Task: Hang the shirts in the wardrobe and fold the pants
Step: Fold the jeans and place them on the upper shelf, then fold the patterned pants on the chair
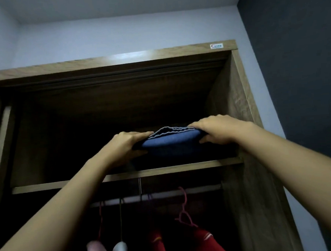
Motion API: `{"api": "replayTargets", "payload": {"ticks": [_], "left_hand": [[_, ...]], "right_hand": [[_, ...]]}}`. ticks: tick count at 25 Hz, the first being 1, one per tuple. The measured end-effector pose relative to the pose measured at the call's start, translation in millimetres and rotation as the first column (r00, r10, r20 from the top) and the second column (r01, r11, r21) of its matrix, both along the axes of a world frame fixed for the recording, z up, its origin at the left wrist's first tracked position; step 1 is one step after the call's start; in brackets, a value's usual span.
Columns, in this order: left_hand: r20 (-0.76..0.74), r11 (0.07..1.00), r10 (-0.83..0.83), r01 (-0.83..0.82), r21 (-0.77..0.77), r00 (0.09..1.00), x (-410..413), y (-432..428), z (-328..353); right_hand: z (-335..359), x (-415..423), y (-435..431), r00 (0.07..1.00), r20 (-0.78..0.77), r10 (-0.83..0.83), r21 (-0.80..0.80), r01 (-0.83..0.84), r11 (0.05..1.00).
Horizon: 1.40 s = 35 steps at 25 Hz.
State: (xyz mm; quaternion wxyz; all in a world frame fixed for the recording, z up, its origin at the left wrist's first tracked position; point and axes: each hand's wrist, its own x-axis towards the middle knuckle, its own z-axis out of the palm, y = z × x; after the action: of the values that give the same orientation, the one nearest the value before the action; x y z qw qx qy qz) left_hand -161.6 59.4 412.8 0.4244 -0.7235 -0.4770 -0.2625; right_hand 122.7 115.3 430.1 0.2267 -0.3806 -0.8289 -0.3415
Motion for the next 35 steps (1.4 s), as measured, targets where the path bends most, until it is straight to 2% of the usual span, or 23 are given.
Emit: {"api": "replayTargets", "payload": {"ticks": [4,7,9,11,13,14,16,17,18,22,25,28,31,35], "left_hand": [[0.02,0.99,-0.013,0.016,-0.139,1.0,4.3,23.3,-16.1],[0.181,0.941,-0.017,0.077,-0.33,0.983,-3.3,24.5,-22.1],[0.207,0.918,-0.016,0.097,-0.385,0.978,-6.4,20.2,-21.8],[0.124,0.908,0.032,0.023,-0.417,0.992,-7.8,17.1,-27.9],[0.128,0.921,0.054,0.0,-0.389,0.99,-6.7,13.6,-34.4],[0.207,0.94,0.013,0.059,-0.335,0.978,-5.5,11.0,-36.2],[0.451,0.966,-0.096,0.193,-0.174,0.887,-5.5,-0.3,-38.3],[0.525,0.967,-0.153,0.237,-0.096,0.837,-7.9,-8.6,-41.7],[0.534,0.969,-0.183,0.243,-0.042,0.825,-11.6,-19.0,-48.8],[0.229,0.994,-0.107,0.107,0.015,0.967,-29.6,-72.7,-121.9],[0.221,0.999,0.047,-0.044,-0.022,0.974,-60.4,-118.7,-221.1],[0.332,0.951,0.271,-0.198,-0.237,0.903,-95.5,-182.2,-333.4],[0.304,0.827,0.473,-0.297,-0.478,0.827,-119.6,-259.2,-429.7],[0.271,0.583,0.712,-0.331,-0.742,0.648,-131.6,-384.8,-546.1]], "right_hand": [[-33.5,5.1,25.0,0.997,-0.034,-0.072,-0.222,0.062,0.973],[-47.0,-0.6,27.5,0.986,-0.138,-0.096,-0.348,0.043,0.936],[-51.0,-2.4,22.5,0.983,-0.149,-0.109,-0.39,0.043,0.92],[-52.6,-1.3,17.5,0.986,-0.107,-0.126,-0.375,0.077,0.924],[-55.8,-1.0,12.5,0.986,-0.101,-0.132,-0.32,0.093,0.943],[-59.5,-2.9,10.8,0.985,-0.132,-0.108,-0.27,0.069,0.96],[-69.9,-12.5,6.3,0.98,-0.197,0.023,-0.094,-0.043,0.995],[-76.7,-20.5,3.3,0.973,-0.2,0.113,-0.008,-0.117,0.993],[-84.5,-30.4,-2.5,0.958,-0.198,0.208,0.044,-0.203,0.978],[-129.4,-86.2,-32.2,0.819,-0.272,0.505,0.068,-0.507,0.859],[-194.3,-148.2,-53.4,0.723,-0.25,0.644,0.028,-0.66,0.751],[-283.8,-207.4,-82.5,0.592,-0.304,0.746,-0.115,-0.8,0.588],[-382.0,-257.7,-127.0,0.497,-0.436,0.75,-0.291,-0.867,0.405],[-530.6,-308.0,-227.2,0.502,-0.426,0.753,-0.56,-0.8,0.216]]}}
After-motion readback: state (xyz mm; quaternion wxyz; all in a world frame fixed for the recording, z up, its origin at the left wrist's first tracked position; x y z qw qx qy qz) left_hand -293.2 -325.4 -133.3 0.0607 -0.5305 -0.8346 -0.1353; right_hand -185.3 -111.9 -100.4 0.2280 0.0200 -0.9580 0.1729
